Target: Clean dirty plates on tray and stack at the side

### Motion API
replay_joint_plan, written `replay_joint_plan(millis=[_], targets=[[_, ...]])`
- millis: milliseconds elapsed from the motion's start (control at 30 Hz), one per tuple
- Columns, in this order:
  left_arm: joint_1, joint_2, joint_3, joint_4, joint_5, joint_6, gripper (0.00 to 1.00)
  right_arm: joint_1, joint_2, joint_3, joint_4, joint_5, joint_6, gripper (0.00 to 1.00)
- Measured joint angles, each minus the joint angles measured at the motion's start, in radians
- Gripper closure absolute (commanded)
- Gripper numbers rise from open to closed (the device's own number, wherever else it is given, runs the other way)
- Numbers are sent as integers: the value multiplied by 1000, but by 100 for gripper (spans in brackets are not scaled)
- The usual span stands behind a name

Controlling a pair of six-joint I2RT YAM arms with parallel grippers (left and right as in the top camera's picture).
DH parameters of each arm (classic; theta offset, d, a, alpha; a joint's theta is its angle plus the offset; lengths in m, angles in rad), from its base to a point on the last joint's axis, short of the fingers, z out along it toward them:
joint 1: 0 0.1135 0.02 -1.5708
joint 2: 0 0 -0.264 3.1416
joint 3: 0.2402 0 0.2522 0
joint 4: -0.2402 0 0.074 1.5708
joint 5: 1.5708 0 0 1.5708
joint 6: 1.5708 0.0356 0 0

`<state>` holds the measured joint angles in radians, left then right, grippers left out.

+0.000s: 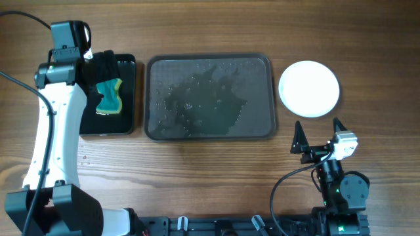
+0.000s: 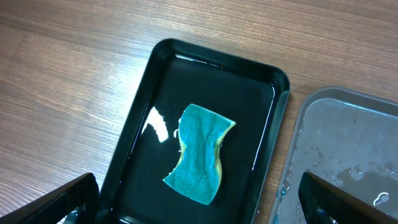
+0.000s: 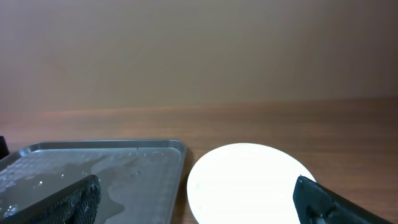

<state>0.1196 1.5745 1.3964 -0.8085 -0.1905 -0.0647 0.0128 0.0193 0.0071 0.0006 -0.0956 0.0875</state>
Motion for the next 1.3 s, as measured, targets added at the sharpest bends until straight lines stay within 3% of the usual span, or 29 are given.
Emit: replay_joint_plan(millis=[1067,1200,1300], targets=[[-1,-42,-6,-1,-45,13,0,0,0,0,0,0,0,0],[-1,-217,-95,135,4,19,0,0,0,0,0,0,0,0],[-1,-415,-255,358,84,21,0,0,0,0,0,0,0,0]])
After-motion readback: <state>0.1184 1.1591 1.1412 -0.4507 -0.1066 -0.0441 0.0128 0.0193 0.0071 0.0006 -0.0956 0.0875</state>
